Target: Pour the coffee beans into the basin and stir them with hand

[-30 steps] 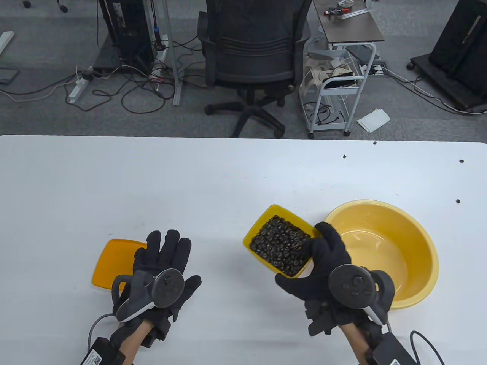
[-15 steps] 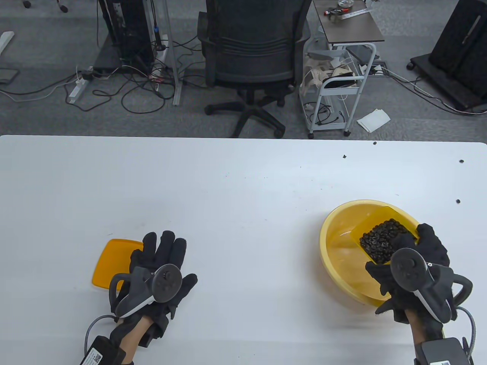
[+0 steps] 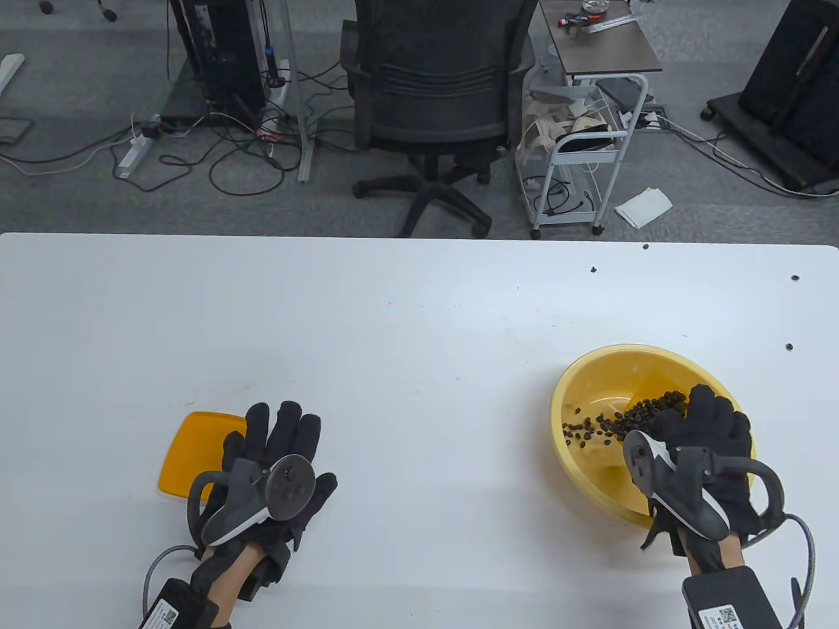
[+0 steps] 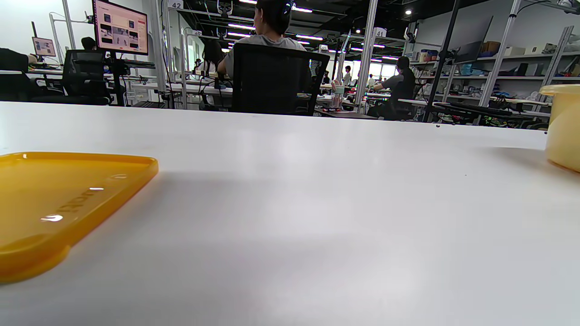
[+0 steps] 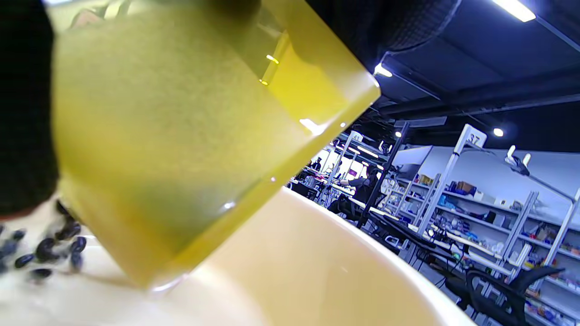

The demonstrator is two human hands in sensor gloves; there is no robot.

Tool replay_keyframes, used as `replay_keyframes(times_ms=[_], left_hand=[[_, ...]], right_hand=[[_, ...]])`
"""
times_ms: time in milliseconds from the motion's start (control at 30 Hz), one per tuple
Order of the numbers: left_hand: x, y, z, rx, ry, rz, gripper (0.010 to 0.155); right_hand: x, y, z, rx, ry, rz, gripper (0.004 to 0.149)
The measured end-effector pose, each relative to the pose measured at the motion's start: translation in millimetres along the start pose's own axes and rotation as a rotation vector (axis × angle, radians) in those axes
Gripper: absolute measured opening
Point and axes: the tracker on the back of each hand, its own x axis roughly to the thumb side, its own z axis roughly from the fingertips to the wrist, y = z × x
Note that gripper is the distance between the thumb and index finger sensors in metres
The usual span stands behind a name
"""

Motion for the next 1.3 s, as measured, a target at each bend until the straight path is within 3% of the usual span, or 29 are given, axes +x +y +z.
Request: replay_keyframes(times_ms=[600,1300], left_hand=[[-1.0,-1.0,0.1,-0.016,0.002,0.004,0.086],[-0.2,-2.2,0.8,-0.031,0.006,-0.006,0.087]], right_hand=[[20.6,-9.3,-3.1,-0.011,-0.087,0.202,0.075],[62.9,-19.7,5.6,-0.118,-0.282,0.572,0.073]])
